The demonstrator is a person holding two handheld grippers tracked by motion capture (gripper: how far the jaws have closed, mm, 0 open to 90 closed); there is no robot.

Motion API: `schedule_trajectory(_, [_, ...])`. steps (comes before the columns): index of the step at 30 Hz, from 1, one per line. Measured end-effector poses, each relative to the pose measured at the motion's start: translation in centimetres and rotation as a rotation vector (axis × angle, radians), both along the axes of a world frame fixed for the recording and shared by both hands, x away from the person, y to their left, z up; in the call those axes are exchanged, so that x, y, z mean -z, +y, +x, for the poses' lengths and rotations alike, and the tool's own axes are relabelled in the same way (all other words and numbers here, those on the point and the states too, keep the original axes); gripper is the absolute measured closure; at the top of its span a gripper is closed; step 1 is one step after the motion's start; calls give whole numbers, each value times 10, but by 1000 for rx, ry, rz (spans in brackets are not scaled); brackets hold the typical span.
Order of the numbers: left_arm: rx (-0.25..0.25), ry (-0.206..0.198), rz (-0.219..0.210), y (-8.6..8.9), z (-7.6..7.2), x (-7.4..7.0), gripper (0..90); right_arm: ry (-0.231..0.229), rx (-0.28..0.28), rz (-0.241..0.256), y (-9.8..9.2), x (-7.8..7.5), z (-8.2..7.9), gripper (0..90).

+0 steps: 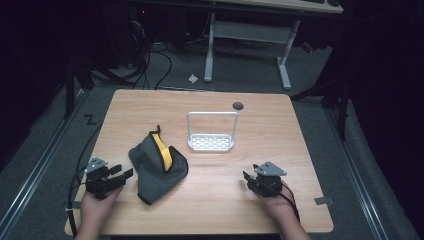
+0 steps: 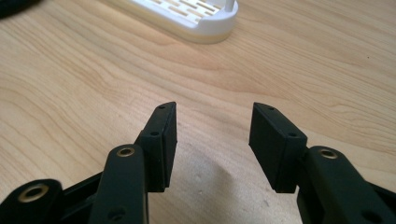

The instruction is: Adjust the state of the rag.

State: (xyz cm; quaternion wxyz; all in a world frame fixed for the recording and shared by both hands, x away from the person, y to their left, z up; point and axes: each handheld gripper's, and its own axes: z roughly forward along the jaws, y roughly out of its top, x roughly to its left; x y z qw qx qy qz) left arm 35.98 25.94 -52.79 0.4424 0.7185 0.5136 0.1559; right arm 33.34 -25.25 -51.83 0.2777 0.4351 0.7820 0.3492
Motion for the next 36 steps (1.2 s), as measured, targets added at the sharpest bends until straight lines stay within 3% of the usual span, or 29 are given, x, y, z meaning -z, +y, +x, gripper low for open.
schedule_trajectory(8, [9,-12,-50,-2,0,-3,419,1,4,9,-4,0,-1,508])
schedule_trajectory(18, [99,-32,-89,-24,-8,-15,394,4,-9,-4,0,2,1,499])
schedule_trajectory(19, [131,-31,-76,-34,-9,-15,395,-2,-11,-2,0,1,0,499])
schedule_trajectory(20, [131,-31,-76,-34,-9,-15,402,-2,-11,-2,0,1,0,499])
schedule_trajectory(21, [160,-33,-37,-47,-11,-16,430,-3,-13,-4,1,1,1,499])
schedule_trajectory(23, [181,-43,30,-58,-13,-19,664,3,-15,-9,1,2,1,499])
schedule_trajectory(24, [181,-43,30,-58,-13,-19,744,4,-16,-11,2,2,1,498])
schedule_trajectory(25, [188,-49,44,-62,-14,-20,744,4,-16,-11,2,2,1,498])
schedule_trajectory(26, [196,-56,45,-65,-14,-21,858,5,-21,-17,3,2,1,499])
schedule_trajectory(27, [199,-57,52,-68,-14,-21,886,5,-21,-16,3,2,1,498])
schedule_trajectory(28, [202,-34,81,-74,-12,-18,897,6,-23,-17,4,2,1,499])
schedule_trajectory(30, [200,-25,96,-75,-11,-16,897,7,-23,-17,4,3,1,499])
schedule_trajectory(32, [212,32,150,-79,-5,-4,898,7,-31,-20,5,3,1,498])
schedule_trajectory(36, [224,47,166,-82,-3,-1,898,8,-37,-23,6,3,1,499])
